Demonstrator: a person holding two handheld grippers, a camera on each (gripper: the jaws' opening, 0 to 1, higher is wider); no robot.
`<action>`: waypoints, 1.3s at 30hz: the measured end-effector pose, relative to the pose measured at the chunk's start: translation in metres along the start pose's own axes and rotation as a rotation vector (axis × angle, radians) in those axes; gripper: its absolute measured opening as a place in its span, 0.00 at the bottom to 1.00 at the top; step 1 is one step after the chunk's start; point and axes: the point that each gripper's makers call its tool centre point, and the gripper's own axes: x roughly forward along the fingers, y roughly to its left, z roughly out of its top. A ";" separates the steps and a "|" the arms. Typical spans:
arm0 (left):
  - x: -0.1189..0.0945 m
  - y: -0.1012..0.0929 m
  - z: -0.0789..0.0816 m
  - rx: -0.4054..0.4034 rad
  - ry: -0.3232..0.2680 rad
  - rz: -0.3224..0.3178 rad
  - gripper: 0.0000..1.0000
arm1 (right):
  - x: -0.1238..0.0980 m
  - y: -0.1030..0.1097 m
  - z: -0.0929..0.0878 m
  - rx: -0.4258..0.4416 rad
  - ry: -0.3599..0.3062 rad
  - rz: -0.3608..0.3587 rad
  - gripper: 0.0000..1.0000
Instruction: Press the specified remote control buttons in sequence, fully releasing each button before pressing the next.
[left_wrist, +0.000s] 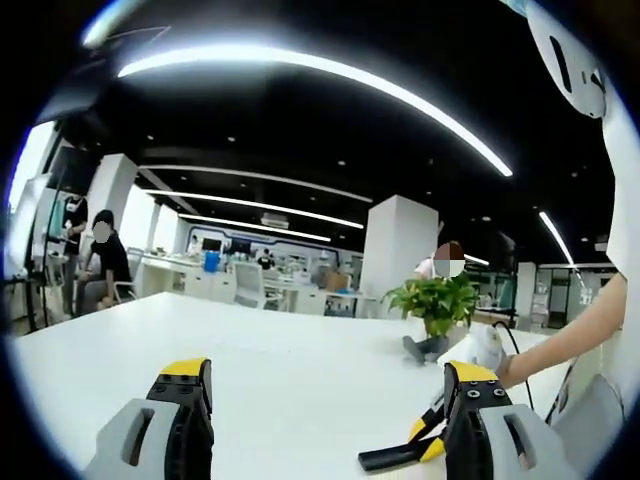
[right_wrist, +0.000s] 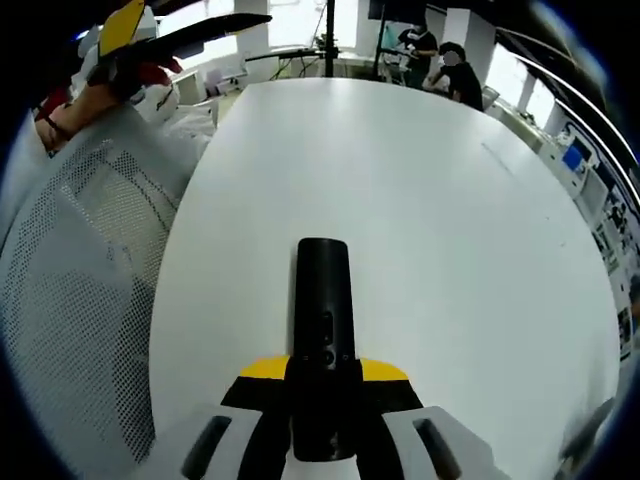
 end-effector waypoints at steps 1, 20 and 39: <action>0.000 0.001 0.000 -0.002 0.000 0.001 1.00 | 0.000 -0.003 0.000 0.000 0.002 0.002 0.20; 0.000 -0.001 -0.006 -0.010 0.033 -0.001 1.00 | 0.000 -0.051 -0.003 -0.002 0.029 0.013 0.20; 0.002 -0.002 -0.007 -0.022 0.042 -0.007 1.00 | 0.000 -0.092 -0.002 0.002 0.036 0.028 0.20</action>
